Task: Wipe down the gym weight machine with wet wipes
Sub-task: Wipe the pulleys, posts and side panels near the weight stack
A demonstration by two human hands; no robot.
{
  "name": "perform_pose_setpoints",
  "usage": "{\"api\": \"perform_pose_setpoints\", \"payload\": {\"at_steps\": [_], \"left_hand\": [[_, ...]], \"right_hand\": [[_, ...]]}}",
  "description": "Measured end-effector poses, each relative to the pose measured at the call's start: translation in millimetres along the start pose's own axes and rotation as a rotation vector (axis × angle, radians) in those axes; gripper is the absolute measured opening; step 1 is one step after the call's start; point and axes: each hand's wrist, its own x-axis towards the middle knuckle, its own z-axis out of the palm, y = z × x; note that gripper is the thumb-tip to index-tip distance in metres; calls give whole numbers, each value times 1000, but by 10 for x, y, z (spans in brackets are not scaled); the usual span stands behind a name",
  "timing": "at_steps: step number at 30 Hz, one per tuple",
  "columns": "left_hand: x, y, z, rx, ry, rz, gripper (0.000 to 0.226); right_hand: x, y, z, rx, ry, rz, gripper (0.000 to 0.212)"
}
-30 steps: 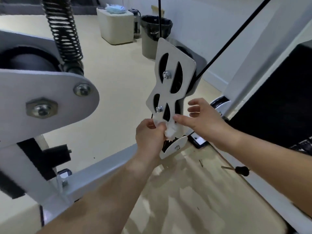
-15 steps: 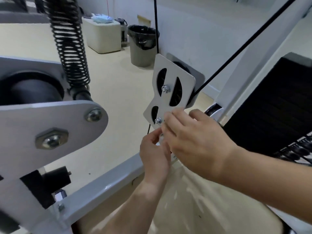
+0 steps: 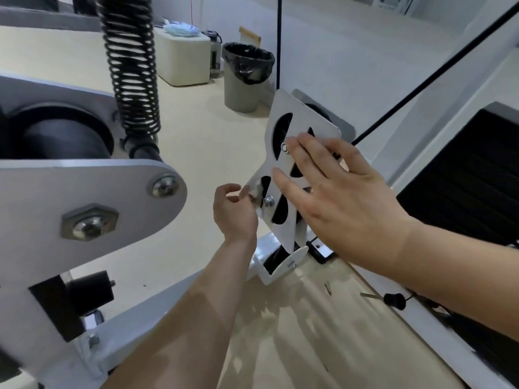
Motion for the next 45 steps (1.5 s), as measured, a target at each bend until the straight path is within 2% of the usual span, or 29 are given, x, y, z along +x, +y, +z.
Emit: {"api": "perform_pose_setpoints", "payload": {"at_steps": [3,6,8,10,11,13,14,16,17,22,24,26,28,29,31,33,34,38,42,45], "left_hand": [[-35,-51,-17,-65,-5,-9,9],[-181,-116,-55,-88,-158,16,23],[-151,-116,-64,-113,-158,21,29],[-38,-22,-49,-159,-126,-12,25],[22,19,-37,-159,-126,-29,23],[47,74,-54,-142,-151,-48,19],[17,105,-70,-141,-174,-38,17],[-53,185,-97,-178,-207,-1,17],[-103,248,-103,-205,-219,27,18],[-600,326,-65,-98,-273,333,20],[-592,293,-50,-103,-233,322,18],[-386,321,-4,-141,-127,199,15],[-298,363,29,-177,-118,129,15],[-364,368,24,-165,-129,136,17],[-630,375,-24,-126,-169,196,25],[-740,420,-48,-118,-187,234,32],[-679,466,-28,-137,-162,226,32],[-386,762,111,-193,-149,255,20],[-371,863,147,-255,-136,287,23],[-322,942,136,-236,-131,378,24]], "right_hand": [[238,36,-105,45,110,1,90],[519,118,-233,115,130,27,41],[635,186,-262,197,-7,29,31],[637,177,-224,250,114,-11,28],[622,194,-182,289,157,-3,29],[590,270,-195,281,131,59,37],[571,330,-192,285,55,102,40],[537,402,-247,336,-135,160,64],[530,397,-266,365,-164,178,71],[614,362,-313,437,-174,184,76],[639,379,-295,481,-160,194,78],[661,367,-278,515,-127,193,74],[683,408,-270,551,-126,204,60],[692,458,-311,607,-146,200,47],[732,619,-420,798,-222,270,7],[783,751,-463,989,-236,361,21],[804,781,-452,1033,-228,377,21],[836,751,-400,1118,-187,427,24],[779,732,-361,1180,-157,472,32],[764,717,-357,1216,-134,474,38]]}}
